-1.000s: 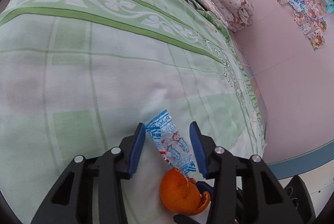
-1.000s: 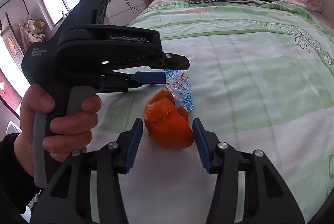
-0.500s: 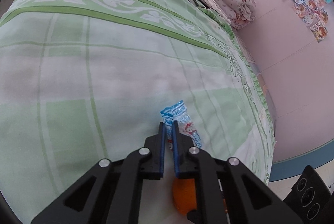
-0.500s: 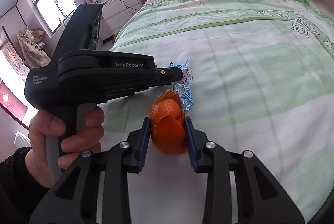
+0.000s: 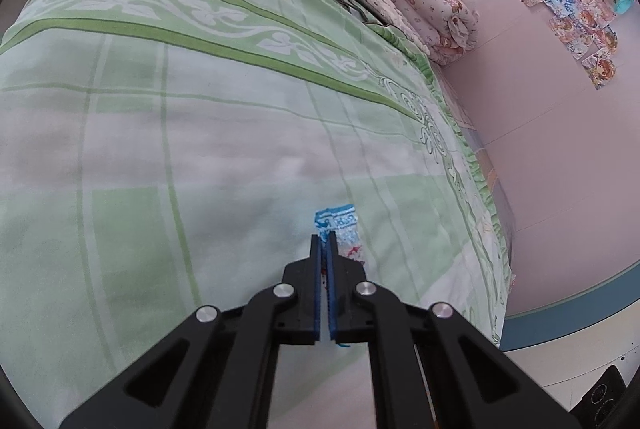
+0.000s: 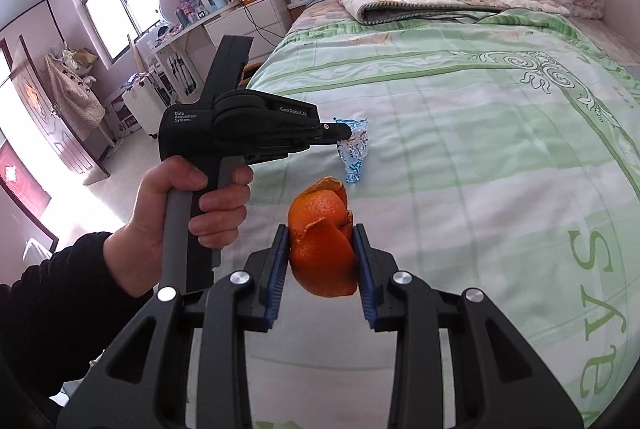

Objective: Collect trash
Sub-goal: 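Carry the orange peel and blue wrapper over the yellow bin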

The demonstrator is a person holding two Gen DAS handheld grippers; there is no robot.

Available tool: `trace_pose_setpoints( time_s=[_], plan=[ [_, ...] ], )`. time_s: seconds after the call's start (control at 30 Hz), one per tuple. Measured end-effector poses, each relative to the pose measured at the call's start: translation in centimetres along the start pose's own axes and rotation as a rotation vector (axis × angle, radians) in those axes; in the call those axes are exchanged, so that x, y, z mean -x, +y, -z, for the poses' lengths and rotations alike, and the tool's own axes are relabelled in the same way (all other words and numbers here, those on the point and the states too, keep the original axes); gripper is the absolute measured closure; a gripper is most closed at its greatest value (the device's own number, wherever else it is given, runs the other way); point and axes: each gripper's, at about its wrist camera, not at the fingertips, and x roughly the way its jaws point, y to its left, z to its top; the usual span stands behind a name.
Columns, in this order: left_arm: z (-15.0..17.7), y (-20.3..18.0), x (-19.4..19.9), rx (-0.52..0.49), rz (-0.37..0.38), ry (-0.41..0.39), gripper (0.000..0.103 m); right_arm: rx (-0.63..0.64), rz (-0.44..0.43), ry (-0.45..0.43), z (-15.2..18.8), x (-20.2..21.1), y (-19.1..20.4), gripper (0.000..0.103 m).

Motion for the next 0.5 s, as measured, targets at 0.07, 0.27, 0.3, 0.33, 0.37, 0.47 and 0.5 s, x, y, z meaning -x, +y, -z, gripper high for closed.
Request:
trace_pose_setpoints(
  time_s=[0.07, 0.27, 0.3, 0.33, 0.37, 0.47, 0.5],
  plan=[
    [0.0, -0.2, 0.7, -0.004, 0.012, -0.008, 0.102, -0.005, 0.003, -0.013, 0.3, 1.2, 0.0, 0.073],
    [0.7, -0.8, 3.2, -0.026, 0.038, -0.040, 0.102, -0.004, 0.015, -0.045, 0.9, 3.6, 0.6, 0.073],
    [0.9, -0.8, 3.7, -0.028, 0.042, -0.044, 0.102, -0.008, 0.013, -0.048, 1.1, 3.9, 0.7, 0.073],
    [1.1, -0.9, 4.1, -0.032, 0.047, -0.048, 0.102, -0.011, 0.014, -0.051, 1.2, 4.2, 0.7, 0.073],
    [1.3, -0.9, 4.6, -0.040, 0.045, -0.054, 0.102, -0.016, 0.015, -0.055, 1.3, 4.4, 0.8, 0.073],
    [2.1, -1.2, 6.0, -0.063, 0.045, -0.067, 0.102, -0.023, 0.019, -0.064, 1.9, 5.3, 1.0, 0.073],
    [2.4, -1.2, 6.6, -0.069, 0.046, -0.070, 0.102, -0.027, 0.019, -0.067, 2.1, 5.6, 1.1, 0.073]
  ],
)
